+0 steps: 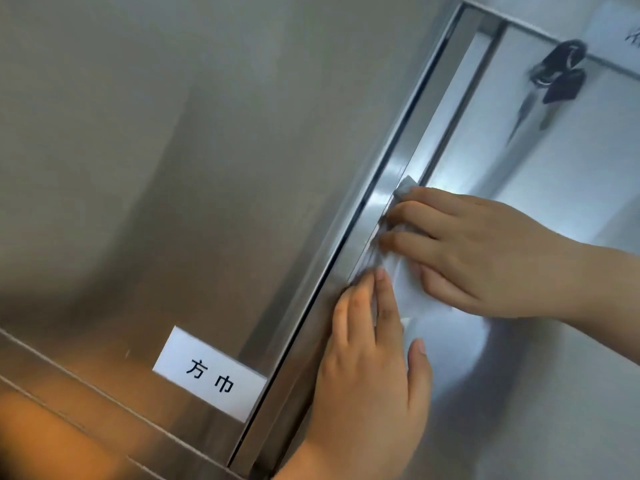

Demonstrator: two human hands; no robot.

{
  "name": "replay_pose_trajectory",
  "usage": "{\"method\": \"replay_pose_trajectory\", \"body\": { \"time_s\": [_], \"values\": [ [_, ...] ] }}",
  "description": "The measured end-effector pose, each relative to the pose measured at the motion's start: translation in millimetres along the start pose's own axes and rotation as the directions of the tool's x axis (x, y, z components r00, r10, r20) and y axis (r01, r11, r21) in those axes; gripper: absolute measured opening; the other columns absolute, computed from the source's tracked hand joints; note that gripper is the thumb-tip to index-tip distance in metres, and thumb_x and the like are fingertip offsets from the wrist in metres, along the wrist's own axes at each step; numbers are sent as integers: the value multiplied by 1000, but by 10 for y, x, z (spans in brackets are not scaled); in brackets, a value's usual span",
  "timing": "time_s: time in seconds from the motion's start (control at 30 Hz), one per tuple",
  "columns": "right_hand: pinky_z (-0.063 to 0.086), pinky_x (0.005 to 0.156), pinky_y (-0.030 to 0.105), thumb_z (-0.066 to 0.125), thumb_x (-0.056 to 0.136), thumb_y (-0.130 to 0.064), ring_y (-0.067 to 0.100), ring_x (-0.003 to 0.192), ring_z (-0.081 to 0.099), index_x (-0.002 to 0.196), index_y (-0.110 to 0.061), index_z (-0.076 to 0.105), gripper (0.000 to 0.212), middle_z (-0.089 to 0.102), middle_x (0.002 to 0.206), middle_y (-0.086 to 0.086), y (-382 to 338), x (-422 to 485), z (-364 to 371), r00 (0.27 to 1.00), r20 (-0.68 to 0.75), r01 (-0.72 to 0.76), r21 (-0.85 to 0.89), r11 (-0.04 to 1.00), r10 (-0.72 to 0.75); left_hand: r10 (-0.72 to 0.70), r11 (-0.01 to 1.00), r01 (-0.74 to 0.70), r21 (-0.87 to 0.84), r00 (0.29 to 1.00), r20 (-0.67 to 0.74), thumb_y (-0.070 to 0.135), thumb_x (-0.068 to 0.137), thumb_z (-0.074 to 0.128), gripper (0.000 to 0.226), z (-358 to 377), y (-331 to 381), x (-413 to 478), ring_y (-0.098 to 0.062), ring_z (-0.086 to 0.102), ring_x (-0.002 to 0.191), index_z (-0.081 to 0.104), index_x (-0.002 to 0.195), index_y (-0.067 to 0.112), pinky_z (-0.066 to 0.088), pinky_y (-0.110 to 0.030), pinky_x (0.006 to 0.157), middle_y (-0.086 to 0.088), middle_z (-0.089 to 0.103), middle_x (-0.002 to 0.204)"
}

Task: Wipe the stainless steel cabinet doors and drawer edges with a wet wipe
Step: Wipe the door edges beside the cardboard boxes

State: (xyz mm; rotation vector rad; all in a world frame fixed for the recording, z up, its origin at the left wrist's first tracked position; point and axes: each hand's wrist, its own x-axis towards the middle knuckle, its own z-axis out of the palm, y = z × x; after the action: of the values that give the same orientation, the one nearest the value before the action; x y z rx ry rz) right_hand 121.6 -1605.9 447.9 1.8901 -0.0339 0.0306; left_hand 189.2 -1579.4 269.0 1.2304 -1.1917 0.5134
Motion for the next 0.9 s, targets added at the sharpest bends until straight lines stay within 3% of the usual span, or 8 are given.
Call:
{"method": "replay_pose_trajectory", "body": {
  "time_s": [0.17,0.43,0.57,0.67,0.9],
  "values": [
    [43,85,41,23,91,-34,31,97,46,104,-8,58,45,52,105,10,490,69,-290,994,36,-95,-116,989,100,53,999,-53,6,996,-65,36,81,35,64,-25,223,620,-27,54,117,50,133,0,54,-34,84,-11,54,131],
    [42,69,32,12,85,-40,22,91,45,97,-12,49,48,49,96,3,848,166,-489,951,-37,-306,-218,927,306,157,987,-158,-10,983,-96,35,84,28,66,-55,397,1173,-23,33,133,37,140,2,32,-33,108,-9,37,146],
    [34,75,27,8,83,-37,21,86,41,94,-11,49,49,47,94,3,1020,179,-549,952,-47,-305,-245,920,303,197,980,-199,-23,977,-78,29,91,41,66,-37,434,1348,-21,12,140,18,148,4,13,-29,115,-9,17,154],
    [39,77,32,7,80,-36,17,85,35,94,-12,49,50,45,93,1,1111,192,-582,944,-63,-331,-224,917,325,211,977,-213,-27,975,-75,28,93,38,66,-24,458,1424,-18,4,140,11,149,7,6,-27,116,-6,9,155],
    [37,78,32,13,84,-38,19,84,36,91,-12,49,45,45,92,2,1102,186,-586,966,-39,-256,-221,941,254,214,976,-216,-11,972,-98,24,90,41,70,35,446,1378,-21,7,141,9,149,7,16,-32,115,-7,10,154]
  ]
}}
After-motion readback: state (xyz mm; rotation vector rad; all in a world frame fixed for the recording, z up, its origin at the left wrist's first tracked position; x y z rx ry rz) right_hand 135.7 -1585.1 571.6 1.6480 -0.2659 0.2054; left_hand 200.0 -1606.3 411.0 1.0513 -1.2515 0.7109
